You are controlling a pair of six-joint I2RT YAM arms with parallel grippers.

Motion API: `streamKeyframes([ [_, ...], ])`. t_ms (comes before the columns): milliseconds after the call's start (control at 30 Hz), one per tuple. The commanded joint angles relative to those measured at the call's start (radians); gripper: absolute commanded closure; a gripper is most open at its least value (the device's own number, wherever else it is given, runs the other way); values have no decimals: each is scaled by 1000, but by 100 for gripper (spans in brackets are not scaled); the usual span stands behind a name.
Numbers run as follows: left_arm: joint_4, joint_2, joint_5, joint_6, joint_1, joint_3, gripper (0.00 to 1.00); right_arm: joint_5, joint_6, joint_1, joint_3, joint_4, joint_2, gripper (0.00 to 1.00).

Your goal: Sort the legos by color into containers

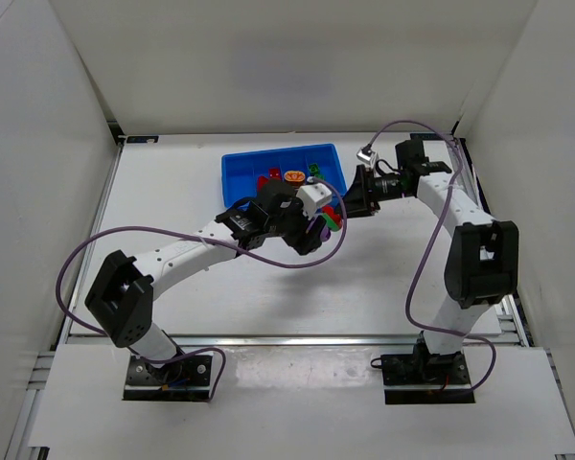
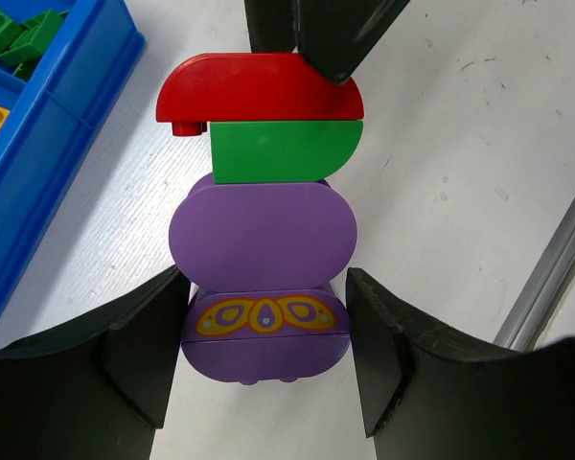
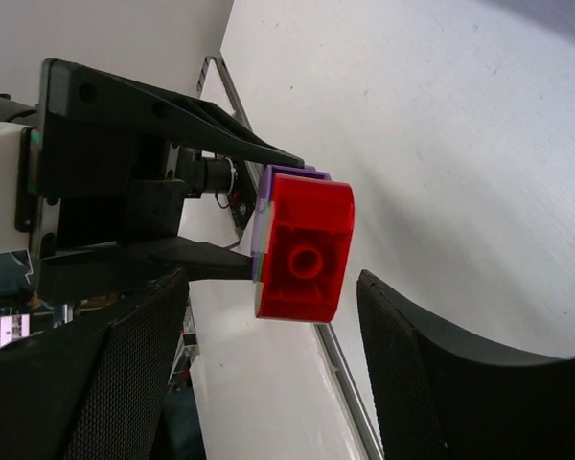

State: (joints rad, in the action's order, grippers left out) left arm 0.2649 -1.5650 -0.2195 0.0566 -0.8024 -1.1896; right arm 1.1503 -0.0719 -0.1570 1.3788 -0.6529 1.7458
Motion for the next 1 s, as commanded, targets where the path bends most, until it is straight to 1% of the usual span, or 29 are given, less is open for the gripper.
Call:
streamKeyframes([
  [0,-33,48,17,11,-8,-31,80,-1,17,-1,9,-11,18,26],
  [167,-33,54,25,9,-8,-28,80,-8,20,-1,12,-11,30,27],
  [300,-36,54,28,6,-9,-28,80,3,18,-7,19,-5,38,35],
  [333,-36,53,28,5,-8,-28,80,8,17,-12,19,-5,40,40],
  [400,-36,49,29,5,-8,-33,80,14,18,-16,23,-7,44,42],
  [500,-41,42,34,5,-9,-42,80,34,17,-29,20,-10,49,49],
  [533,-42,37,37,3,-9,-42,80,37,15,-32,19,-5,50,54],
  [600,-41,34,40,5,-9,-48,80,46,12,-38,14,-2,50,60],
  [633,-42,34,43,3,-9,-48,80,48,6,-38,12,-1,52,67],
  [700,-44,33,49,6,-11,-48,80,68,3,-38,9,-1,52,75],
  [733,-44,33,49,3,-11,-47,80,74,3,-38,8,1,54,81],
  [767,-44,33,52,6,-12,-41,80,78,3,-36,8,4,52,85],
  [833,-43,37,58,2,-12,-33,80,84,-2,-38,9,21,44,91],
  [867,-43,39,63,2,-14,-21,80,88,-9,-38,11,25,41,95],
  [967,-41,54,74,-18,-12,14,80,86,-12,-35,32,35,32,100],
])
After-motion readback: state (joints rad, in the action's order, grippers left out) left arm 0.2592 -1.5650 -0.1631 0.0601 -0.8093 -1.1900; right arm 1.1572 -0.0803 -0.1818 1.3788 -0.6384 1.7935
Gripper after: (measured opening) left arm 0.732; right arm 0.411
